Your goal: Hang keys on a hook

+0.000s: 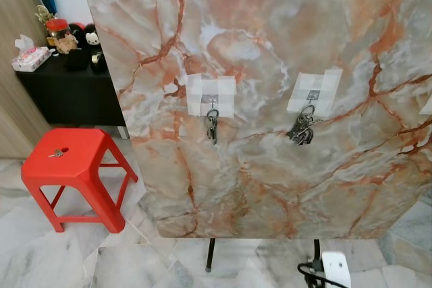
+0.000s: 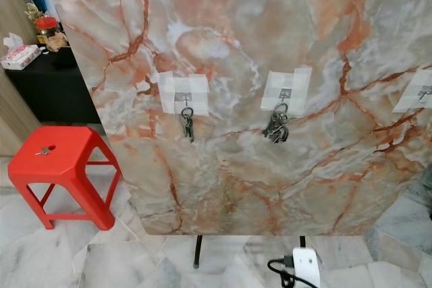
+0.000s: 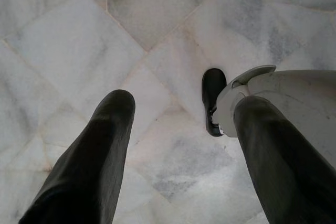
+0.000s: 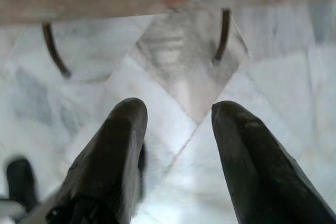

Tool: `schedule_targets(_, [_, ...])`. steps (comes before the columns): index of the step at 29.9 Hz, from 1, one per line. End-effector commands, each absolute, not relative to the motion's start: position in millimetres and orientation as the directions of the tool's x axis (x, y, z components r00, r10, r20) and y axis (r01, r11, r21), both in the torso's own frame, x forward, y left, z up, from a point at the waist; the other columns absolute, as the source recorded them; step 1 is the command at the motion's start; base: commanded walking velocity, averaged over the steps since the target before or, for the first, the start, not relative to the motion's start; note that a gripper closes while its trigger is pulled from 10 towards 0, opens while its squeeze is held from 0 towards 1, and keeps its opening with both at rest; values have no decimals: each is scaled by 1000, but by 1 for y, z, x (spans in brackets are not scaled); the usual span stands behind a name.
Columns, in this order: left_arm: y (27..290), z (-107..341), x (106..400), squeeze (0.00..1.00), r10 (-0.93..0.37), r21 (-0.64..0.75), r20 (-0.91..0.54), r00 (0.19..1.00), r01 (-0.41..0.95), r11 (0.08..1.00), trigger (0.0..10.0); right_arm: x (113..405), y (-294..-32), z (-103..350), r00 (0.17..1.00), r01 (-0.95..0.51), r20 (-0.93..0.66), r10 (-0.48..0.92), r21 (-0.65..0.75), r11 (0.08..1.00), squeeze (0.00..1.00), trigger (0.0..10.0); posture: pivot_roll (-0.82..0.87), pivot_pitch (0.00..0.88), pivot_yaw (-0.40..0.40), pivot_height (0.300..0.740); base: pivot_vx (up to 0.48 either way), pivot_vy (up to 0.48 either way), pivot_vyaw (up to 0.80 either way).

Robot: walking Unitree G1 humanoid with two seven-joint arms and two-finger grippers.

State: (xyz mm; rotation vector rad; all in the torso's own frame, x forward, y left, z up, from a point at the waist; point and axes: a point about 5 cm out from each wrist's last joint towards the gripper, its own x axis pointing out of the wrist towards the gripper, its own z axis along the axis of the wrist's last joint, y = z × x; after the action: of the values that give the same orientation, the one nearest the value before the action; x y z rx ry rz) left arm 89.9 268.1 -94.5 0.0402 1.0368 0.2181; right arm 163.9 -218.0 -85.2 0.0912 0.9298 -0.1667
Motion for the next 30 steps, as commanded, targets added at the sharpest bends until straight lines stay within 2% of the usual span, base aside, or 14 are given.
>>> schedule_targets(1, [268,-96,85,0,192,138,-864,466,-148,979,10000,168,-221,-83,602,236,-789,-126,25,971,0,10000,-32,0,-30,740,0,0,0])
schedule_targets(10, [269,-97,82,0,193,137,-869,455,-154,979,10000,128,-221,-99,503,306,-858,-106,62,950,0,10000,-49,0,-13,740,0,0,0])
schedule_targets(18, [270,-97,80,0,193,128,-868,458,-169,977,10000,114,-208,-106,473,286,-878,-77,71,955,0,10000,-49,0,-7,740,0,0,0])
schedule_targets(22, [270,-97,79,0,188,123,-871,455,-167,978,10000,103,-201,-110,444,223,-894,-65,40,974,0,10000,-42,0,-3,740,0,0,0])
schedule_targets(30, [272,-96,80,0,196,124,-866,459,-181,976,10000,97,-196,-112,437,257,-897,-66,55,965,0,10000,-39,0,9,740,0,0,0])
